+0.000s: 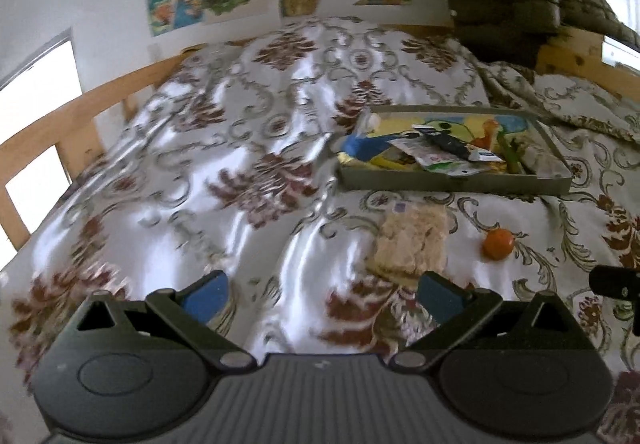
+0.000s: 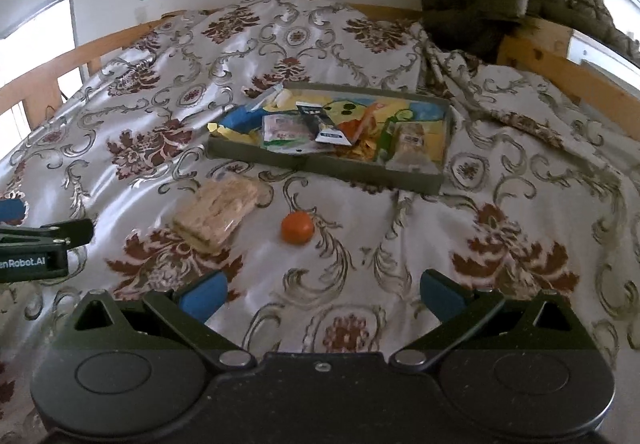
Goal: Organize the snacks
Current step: 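Grasp the rice cake bar with the left tool while the right tool grasps the orange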
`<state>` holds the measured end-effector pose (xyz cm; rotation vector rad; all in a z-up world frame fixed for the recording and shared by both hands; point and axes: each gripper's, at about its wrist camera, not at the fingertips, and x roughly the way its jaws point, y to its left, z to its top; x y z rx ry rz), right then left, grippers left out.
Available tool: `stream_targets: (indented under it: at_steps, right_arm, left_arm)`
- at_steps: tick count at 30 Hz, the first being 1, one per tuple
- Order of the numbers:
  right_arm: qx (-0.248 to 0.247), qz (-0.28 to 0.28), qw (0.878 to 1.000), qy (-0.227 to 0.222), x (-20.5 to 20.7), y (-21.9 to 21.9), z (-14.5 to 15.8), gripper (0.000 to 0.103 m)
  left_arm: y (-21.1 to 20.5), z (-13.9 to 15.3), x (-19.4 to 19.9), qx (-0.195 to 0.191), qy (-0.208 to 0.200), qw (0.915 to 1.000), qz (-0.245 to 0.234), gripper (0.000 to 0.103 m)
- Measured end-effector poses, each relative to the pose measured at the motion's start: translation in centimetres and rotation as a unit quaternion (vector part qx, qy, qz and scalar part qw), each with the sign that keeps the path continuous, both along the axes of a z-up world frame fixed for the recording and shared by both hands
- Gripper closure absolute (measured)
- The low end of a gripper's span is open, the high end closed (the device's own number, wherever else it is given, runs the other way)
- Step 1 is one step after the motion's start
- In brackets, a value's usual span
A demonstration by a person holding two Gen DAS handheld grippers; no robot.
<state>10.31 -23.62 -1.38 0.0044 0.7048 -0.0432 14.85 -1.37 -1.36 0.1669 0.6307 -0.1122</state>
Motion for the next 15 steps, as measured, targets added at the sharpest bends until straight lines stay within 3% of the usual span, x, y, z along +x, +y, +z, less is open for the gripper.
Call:
stream_targets:
  at_steps: [7,15]
  right_arm:
    - [-0.028,0.048,0.998,-0.019,4.4,-0.3,-1.8,0.001]
    - [-0.055,0.073,0.996,-0.001,8.1,-0.4,-4.6,0.004]
  left_arm:
    - [-1.4,-2.4,5.3,0.001,-0.001,0.9963,-0.086,0.000]
    - [-4.3,-5.3,9.5,0.015,0.010,0.9838,-0.179,0.000]
